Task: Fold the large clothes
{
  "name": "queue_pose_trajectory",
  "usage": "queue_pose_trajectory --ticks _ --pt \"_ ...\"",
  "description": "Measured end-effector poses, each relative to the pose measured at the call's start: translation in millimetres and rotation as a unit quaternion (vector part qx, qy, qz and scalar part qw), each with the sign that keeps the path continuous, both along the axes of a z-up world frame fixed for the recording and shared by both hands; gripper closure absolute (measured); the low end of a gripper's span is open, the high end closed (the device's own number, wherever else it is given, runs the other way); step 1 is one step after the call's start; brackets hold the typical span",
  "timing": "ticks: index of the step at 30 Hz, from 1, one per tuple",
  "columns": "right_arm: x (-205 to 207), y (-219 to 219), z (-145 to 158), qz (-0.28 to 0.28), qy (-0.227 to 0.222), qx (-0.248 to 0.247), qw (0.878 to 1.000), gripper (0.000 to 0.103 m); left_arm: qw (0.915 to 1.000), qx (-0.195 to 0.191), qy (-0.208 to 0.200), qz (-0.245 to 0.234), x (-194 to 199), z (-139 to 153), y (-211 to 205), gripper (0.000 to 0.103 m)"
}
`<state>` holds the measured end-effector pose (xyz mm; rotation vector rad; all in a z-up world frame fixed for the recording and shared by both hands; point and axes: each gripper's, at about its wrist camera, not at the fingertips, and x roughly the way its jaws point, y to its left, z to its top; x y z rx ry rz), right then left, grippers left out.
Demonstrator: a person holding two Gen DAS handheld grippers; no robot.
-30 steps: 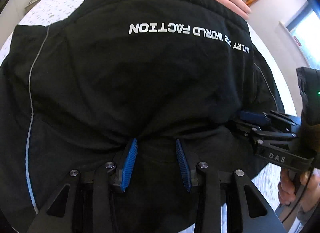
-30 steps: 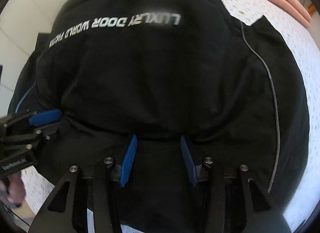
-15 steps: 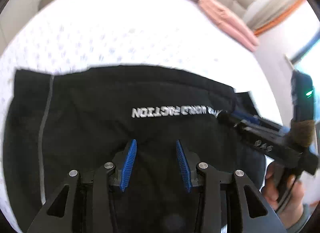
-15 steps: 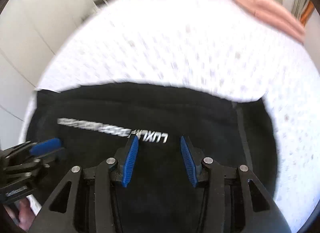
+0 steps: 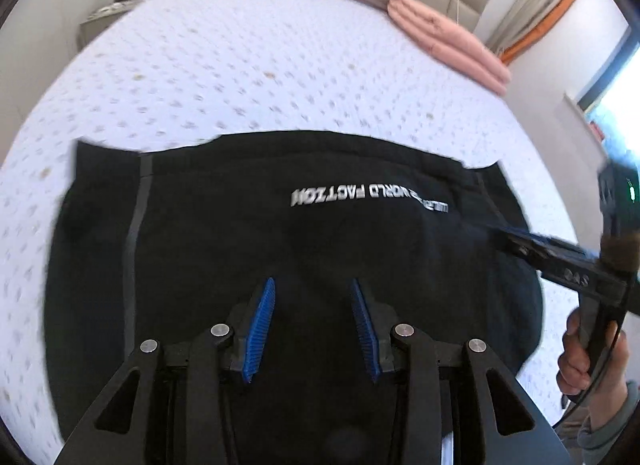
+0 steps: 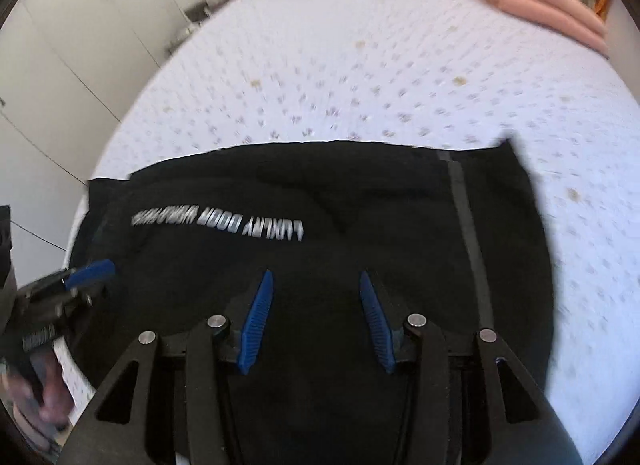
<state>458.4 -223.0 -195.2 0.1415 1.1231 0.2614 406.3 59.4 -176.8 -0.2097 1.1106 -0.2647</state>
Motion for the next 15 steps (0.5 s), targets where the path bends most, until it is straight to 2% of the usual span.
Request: queue_pose_trajectory --ticks 2,4,5,7,8,9,11,13,15 --pt "-34 -12 9 -0.004 -0.011 -0.009 1.000 0.053 0.9994 0.007 0.007 0.033 -24 1 19 0.057" --pt "-62 -23 4 -0.010 0.000 -0.016 1.000 0.053 0.9975 0.025 0.024 0.062 -39 -9 35 0.056" --pt "-71 -27 -6 -0.014 0.017 -0.020 1.000 0.053 0.9956 0.033 0.042 0.076 -44 -20 44 0.057" --pt "-73 -29 -37 -0.019 0.064 -0.029 0.997 0.055 0.9927 0.007 0.081 0.089 -47 -43 58 0.057" --pt "-76 -25 -49 -0.021 0.081 -0.027 0.996 0.055 0.9922 0.002 0.084 0.092 -46 -47 58 0.057" --pt "-76 -22 -58 -0.025 0.077 -0.032 0.996 0.054 0.9927 0.012 0.081 0.088 -42 -50 55 0.057" --pt "-75 -15 -59 -0.020 0.062 -0.051 0.997 0.054 0.9938 0.027 0.075 0.078 -38 -49 52 0.057" --pt "-78 -20 -54 -0.025 0.062 -0.040 0.997 0.055 0.9937 0.004 0.077 0.081 -40 -46 59 0.057" --pt "-83 -34 -47 -0.031 0.067 -0.008 0.997 0.056 0.9936 -0.015 0.076 0.081 -43 -39 70 0.057"
